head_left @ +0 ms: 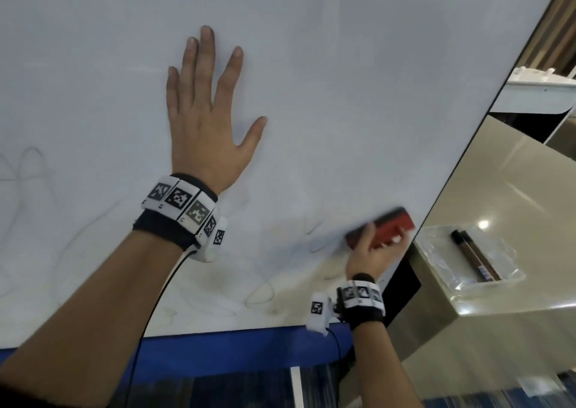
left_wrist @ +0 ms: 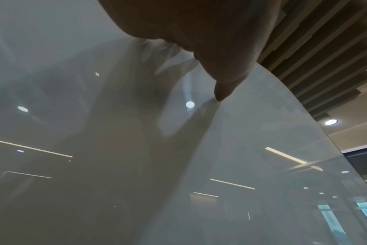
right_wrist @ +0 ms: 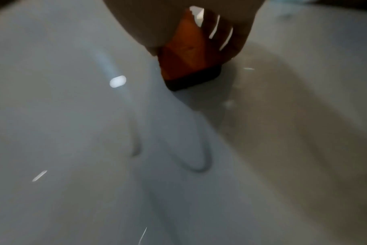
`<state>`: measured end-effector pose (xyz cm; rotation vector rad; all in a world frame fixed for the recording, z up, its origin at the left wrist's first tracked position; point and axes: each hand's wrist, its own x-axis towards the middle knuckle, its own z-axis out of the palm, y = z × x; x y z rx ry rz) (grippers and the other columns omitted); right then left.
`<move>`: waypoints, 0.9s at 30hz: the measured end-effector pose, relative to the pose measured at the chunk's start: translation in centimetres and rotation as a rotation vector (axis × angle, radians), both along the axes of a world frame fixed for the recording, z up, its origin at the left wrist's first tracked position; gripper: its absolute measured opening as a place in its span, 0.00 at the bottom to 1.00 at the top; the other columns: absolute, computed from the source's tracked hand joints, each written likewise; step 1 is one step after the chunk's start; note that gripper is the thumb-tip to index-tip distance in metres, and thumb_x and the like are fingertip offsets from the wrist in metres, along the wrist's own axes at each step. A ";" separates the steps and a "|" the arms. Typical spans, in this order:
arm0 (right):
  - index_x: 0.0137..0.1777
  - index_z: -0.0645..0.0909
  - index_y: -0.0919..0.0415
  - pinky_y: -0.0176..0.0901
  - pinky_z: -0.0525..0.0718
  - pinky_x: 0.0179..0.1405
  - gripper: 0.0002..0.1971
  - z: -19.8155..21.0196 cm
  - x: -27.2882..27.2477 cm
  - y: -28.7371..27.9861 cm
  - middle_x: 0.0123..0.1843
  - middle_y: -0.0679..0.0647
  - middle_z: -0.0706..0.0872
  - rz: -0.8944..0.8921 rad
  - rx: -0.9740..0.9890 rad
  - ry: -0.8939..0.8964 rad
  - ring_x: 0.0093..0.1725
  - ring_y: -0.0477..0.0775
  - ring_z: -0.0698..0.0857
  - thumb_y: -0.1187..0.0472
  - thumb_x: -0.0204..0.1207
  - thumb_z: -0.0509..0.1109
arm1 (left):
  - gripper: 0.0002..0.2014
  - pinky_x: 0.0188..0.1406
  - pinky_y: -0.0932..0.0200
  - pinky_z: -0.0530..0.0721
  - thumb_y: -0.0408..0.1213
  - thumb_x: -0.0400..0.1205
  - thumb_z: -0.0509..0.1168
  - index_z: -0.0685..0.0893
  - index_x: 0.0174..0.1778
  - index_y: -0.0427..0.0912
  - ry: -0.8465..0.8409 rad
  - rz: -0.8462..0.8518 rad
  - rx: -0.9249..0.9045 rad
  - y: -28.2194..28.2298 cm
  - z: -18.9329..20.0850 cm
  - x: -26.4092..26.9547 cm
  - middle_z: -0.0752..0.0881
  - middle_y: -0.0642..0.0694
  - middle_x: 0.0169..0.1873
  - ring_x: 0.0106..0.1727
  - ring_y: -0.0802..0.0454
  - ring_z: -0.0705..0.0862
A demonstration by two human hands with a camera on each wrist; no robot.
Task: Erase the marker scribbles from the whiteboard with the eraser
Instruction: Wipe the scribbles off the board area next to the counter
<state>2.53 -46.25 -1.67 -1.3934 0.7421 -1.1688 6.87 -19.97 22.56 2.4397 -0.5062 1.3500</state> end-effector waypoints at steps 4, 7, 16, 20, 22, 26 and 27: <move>0.83 0.60 0.64 0.48 0.78 0.69 0.32 -1.8 -0.8 -1.3 0.79 0.71 0.71 -0.092 0.420 0.008 0.72 0.70 0.79 0.57 0.84 0.70 | 0.40 0.90 0.34 0.50 0.59 0.85 0.62 0.57 0.91 0.47 0.018 0.015 0.020 -0.2 0.1 -0.3 0.53 0.34 0.90 0.91 0.36 0.50; 0.82 0.62 0.63 0.58 0.77 0.76 0.36 0.7 0.3 0.4 0.78 0.67 0.70 -0.066 0.232 -0.033 0.73 0.68 0.77 0.50 0.79 0.71 | 0.40 0.90 0.34 0.49 0.59 0.85 0.63 0.58 0.90 0.45 0.013 0.025 0.010 -0.6 0.0 -0.6 0.54 0.32 0.89 0.91 0.34 0.51; 0.81 0.65 0.64 0.49 0.75 0.75 0.32 -2.8 -0.3 1.5 0.74 0.61 0.72 0.083 -0.017 0.038 0.70 0.62 0.77 0.52 0.81 0.71 | 0.41 0.89 0.34 0.48 0.64 0.86 0.59 0.58 0.90 0.44 0.029 0.094 -0.021 -1.5 -0.1 -0.6 0.56 0.32 0.88 0.91 0.33 0.53; 0.87 0.55 0.63 0.47 0.69 0.81 0.36 -13.1 -0.5 -3.5 0.81 0.58 0.67 0.064 0.679 0.123 0.77 0.55 0.73 0.45 0.86 0.59 | 0.41 0.89 0.34 0.48 0.63 0.86 0.59 0.59 0.90 0.43 0.032 0.103 -0.007 -1.2 -0.4 -0.5 0.57 0.32 0.88 0.90 0.32 0.54; 0.89 0.54 0.58 0.44 0.69 0.83 0.35 -16.9 0.7 -5.9 0.88 0.56 0.62 0.051 0.860 0.048 0.84 0.52 0.68 0.42 0.86 0.49 | 0.41 0.89 0.34 0.49 0.64 0.86 0.59 0.60 0.89 0.43 0.034 0.115 0.003 -1.1 -0.4 -0.5 0.58 0.33 0.88 0.90 0.32 0.55; 0.82 0.62 0.70 0.40 0.76 0.63 0.26 -7.2 1.6 -0.9 0.75 0.70 0.74 -0.173 0.618 0.102 0.68 0.62 0.78 0.62 0.88 0.64 | 0.40 0.90 0.33 0.51 0.64 0.86 0.58 0.64 0.87 0.40 0.035 0.143 0.006 -1.4 -0.6 -0.4 0.61 0.33 0.86 0.89 0.31 0.57; 0.82 0.60 0.70 0.31 0.75 0.57 0.27 -5.5 1.1 0.5 0.72 0.68 0.72 -0.123 0.475 0.076 0.64 0.60 0.76 0.64 0.88 0.65 | 0.40 0.90 0.33 0.50 0.64 0.86 0.58 0.65 0.87 0.40 0.034 0.149 0.002 -1.6 -0.6 -0.4 0.61 0.33 0.86 0.89 0.31 0.57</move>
